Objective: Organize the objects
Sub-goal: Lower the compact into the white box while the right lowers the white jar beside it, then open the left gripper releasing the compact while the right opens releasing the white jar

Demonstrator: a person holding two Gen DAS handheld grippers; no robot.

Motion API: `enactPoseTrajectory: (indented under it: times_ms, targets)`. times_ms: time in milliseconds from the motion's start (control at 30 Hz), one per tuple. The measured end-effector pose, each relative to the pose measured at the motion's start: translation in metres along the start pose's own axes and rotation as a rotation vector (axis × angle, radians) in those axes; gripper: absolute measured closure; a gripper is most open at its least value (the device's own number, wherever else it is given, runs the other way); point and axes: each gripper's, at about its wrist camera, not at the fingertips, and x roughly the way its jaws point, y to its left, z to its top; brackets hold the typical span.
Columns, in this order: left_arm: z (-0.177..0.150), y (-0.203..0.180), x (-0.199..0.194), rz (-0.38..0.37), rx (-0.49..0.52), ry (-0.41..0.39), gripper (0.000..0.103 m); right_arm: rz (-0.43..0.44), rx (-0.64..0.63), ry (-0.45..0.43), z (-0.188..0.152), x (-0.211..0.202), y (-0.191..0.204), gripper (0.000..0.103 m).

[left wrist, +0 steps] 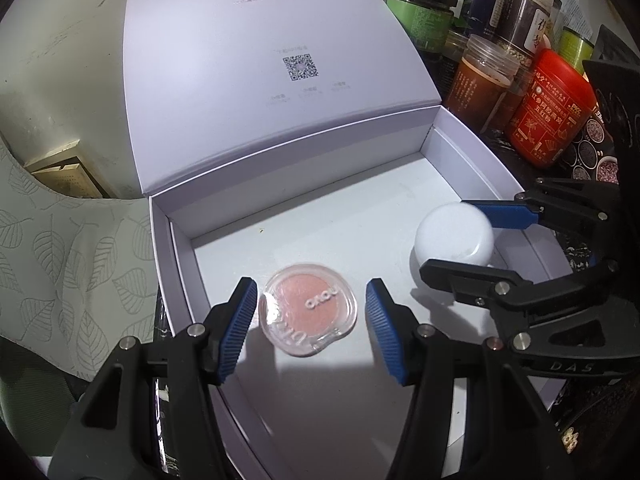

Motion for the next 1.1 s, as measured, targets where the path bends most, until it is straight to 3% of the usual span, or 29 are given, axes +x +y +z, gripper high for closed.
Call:
enactPoseTrajectory:
  times_ms: [667,1100]
  targets:
    - [0.0,0.0,-0.004,0.004,-0.013,0.001,0.047,-0.03,0.009,-0.011,0.0,-0.005,0.0,0.043]
    - [-0.002,0.005,-0.05,0.048,-0.02,-0.06,0.043,-0.033,0.005,-0.084,0.002,-0.038,0.017,0.038]
